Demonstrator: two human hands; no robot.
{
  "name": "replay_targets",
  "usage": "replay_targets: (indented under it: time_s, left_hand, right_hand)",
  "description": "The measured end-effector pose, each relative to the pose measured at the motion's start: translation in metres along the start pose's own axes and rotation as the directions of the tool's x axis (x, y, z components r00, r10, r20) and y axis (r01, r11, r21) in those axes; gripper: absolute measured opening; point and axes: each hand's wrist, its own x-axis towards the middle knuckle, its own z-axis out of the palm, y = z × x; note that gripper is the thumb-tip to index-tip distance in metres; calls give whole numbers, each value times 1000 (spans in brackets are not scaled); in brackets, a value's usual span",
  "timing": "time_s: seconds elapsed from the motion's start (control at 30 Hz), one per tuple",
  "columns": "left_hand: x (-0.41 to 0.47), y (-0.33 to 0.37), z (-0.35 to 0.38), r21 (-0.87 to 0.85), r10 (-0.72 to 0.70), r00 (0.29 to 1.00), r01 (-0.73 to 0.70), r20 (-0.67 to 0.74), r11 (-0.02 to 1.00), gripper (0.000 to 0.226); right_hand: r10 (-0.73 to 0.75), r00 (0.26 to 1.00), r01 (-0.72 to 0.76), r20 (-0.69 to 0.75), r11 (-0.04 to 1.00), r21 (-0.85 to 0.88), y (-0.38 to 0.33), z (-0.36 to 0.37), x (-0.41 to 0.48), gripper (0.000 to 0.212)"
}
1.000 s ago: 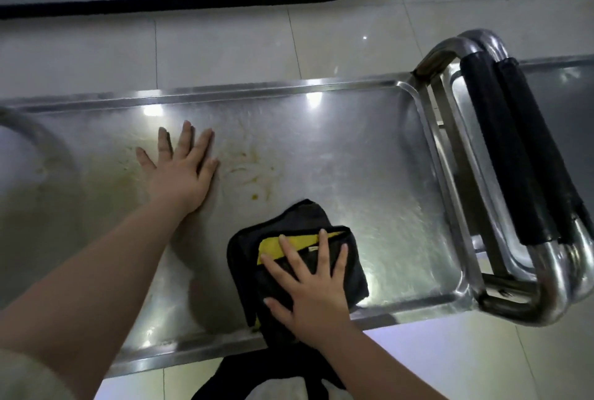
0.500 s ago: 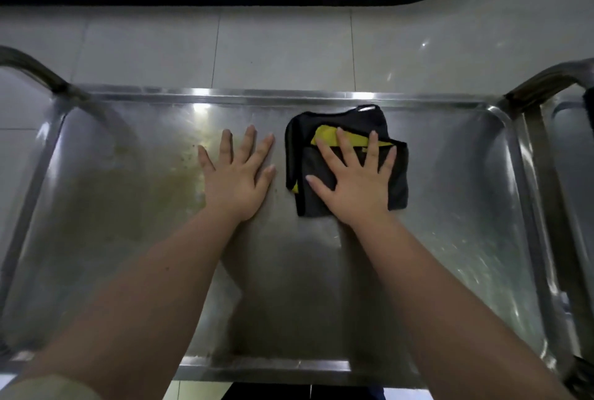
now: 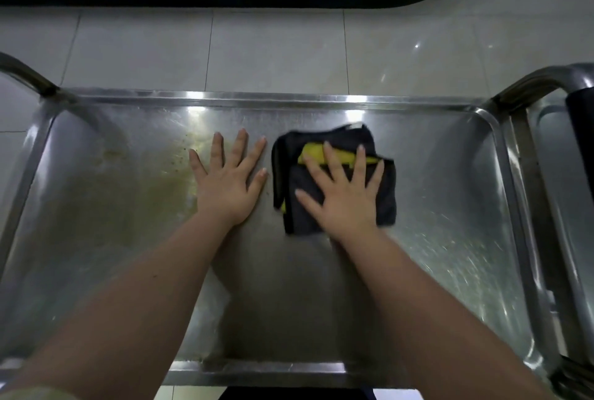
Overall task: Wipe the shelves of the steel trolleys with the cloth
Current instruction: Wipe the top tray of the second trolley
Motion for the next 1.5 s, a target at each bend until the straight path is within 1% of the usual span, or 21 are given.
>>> replay_targets:
  time_s: [0.1, 0.13, 0.2, 0.27, 0.33, 0.43, 0.5, 0.6, 0.63, 0.7, 0.8, 0.9, 0.97, 1.03, 1.13, 1.2, 1.27, 1.3, 1.37, 1.47, 1.5]
  left_hand:
    - [1, 0, 0, 5, -3, 1000, 3, -3, 1000, 58]
    - [2, 1, -1, 6, -4, 1000, 4, -1, 1000, 57]
    - [2, 1, -2, 0, -7, 1000, 7, 4, 1000, 57]
    - [2, 1, -2, -7, -9, 1000, 9, -2, 1000, 57]
    - [2, 1, -1, -26, -6, 1000, 6, -11, 1000, 58]
    - [2, 2, -2, -35, -9, 1000, 9, -10, 999, 60]
    - [1, 1, -1, -25, -8, 1000, 8, -12, 1000, 61]
    - [2, 1, 1, -19, -9, 1000, 9, -22, 1000, 61]
    - [2, 0, 1, -23, -10, 1000, 9, -24, 1000, 61]
    - [2, 0, 2, -22, -4, 1000, 4, -30, 1000, 61]
    - [2, -1, 3, -10, -2, 1000, 1, -30, 1000, 60]
    - [3, -1, 2, -6, -12, 1000, 12, -20, 1000, 60]
    - [6, -1, 1, 9, -17, 1000, 17, 4, 1000, 60]
    - [6, 0, -1, 23, -25, 999, 24, 32, 999, 61]
    - [6, 1, -3, 33, -33, 998, 31, 62, 999, 63]
    - [5, 2, -5, 29, -34, 996, 32, 83, 999, 63]
    - [5, 5, -8, 24, -34, 995, 32, 98, 999, 62]
    - [4, 7, -9, 25, -32, 995, 30, 93, 999, 61]
    - [-1, 18, -12, 26, -15, 998, 13, 64, 1000, 59]
    - [-13, 48, -12, 0, 44, 999, -44, 15, 999, 58]
    - [-16, 59, -11, -16, 58, 998, -58, 4, 998, 57]
  right_hand:
    - [78, 994, -77, 76, 997, -13, -1, -9, 69, 74]
    - [81, 993, -80, 87, 997, -19, -2, -11, 75, 74]
    - [59, 995, -57, 84, 998, -27, -4, -12, 61, 74]
    - [-5, 999, 6, 51, 1000, -27, -6, -7, 14, 74]
    - [-74, 997, 74, 27, 997, 22, -9, 6, -58, 72]
    - [-180, 982, 178, 52, 984, 29, -13, 25, -171, 75]
    - [-209, 974, 206, 85, 978, 34, -12, 29, -206, 75]
    - [-217, 973, 213, 76, 975, 56, -7, 23, -171, 71]
    - [-195, 980, 194, 44, 980, 41, -5, 18, -144, 70]
    - [-101, 995, 102, -7, 995, 15, 3, 11, -76, 69]
    - [34, 998, -35, 49, 999, 7, 17, -6, 25, 71]
    - [89, 991, -90, 102, 996, 0, 24, -16, 72, 73]
    - [77, 992, -77, 101, 997, -3, 24, -15, 57, 73]
    - [42, 997, -42, 72, 999, 4, 26, -8, 8, 71]
    - [-4, 999, 3, 40, 1000, 13, 38, 10, -102, 69]
    - [-69, 995, 70, 71, 998, 1, 45, 21, -181, 68]
    - [-123, 986, 125, 116, 992, -9, 51, 26, -227, 68]
    - [-128, 983, 129, 133, 992, 1, 53, 25, -231, 68]
    - [-121, 983, 119, 140, 993, 22, 53, 18, -210, 66]
    - [-52, 997, 52, 59, 999, -8, 60, 4, -128, 67]
    - [-15, 998, 16, 60, 1000, -19, 67, -1, -92, 67]
